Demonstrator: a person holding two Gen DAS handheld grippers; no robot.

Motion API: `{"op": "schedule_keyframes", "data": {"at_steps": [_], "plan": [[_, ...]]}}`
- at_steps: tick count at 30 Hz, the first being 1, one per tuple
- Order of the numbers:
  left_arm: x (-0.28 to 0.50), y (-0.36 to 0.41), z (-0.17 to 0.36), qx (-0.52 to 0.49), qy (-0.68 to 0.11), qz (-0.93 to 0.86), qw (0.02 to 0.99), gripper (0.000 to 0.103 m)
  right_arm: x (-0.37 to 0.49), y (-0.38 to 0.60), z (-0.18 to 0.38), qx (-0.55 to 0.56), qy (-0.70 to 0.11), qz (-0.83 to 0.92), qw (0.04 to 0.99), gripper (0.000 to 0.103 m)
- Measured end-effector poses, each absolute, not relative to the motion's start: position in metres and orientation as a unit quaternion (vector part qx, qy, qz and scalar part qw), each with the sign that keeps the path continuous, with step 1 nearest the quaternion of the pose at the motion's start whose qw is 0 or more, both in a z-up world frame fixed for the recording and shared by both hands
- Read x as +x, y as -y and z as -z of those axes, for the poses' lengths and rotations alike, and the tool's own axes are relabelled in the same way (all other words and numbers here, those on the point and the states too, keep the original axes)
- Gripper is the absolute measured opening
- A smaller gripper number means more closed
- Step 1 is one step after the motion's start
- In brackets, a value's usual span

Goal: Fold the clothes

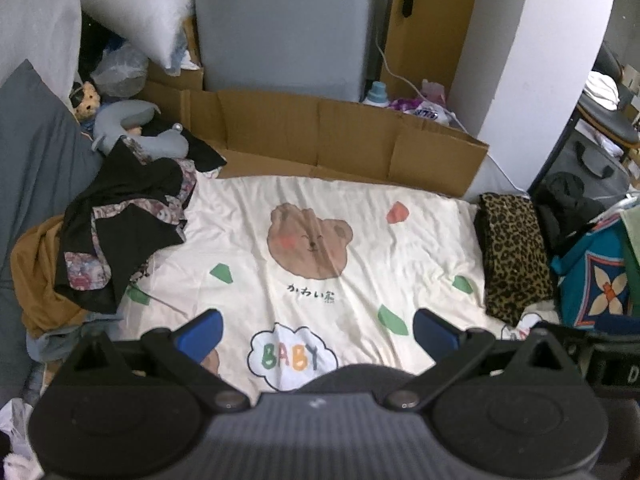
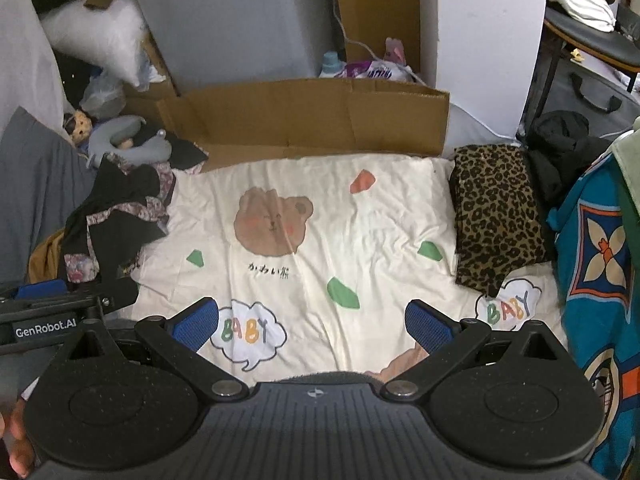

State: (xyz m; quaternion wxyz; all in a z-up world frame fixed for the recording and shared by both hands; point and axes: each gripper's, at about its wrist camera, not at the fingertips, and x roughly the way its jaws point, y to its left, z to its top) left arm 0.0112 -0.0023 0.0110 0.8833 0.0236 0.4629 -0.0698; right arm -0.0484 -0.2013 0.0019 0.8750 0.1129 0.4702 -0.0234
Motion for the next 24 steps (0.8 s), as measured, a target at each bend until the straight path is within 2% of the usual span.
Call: {"op": "schedule_keyframes", "data": {"at_steps": [16,24], "plan": [[0.017,0.015,0.000,0.102,-0.479,0.057,0.870,0.102,-0.047,0.195,0.003,0.085,-0.473,0.034,0.876,0.102],[0.016,0.013,0.001,0.097,-0.477,0.054,0.872,0.102,-0.045,0.214,0.010,0.136,-0.481,0.032,0.865,0.102]]}}
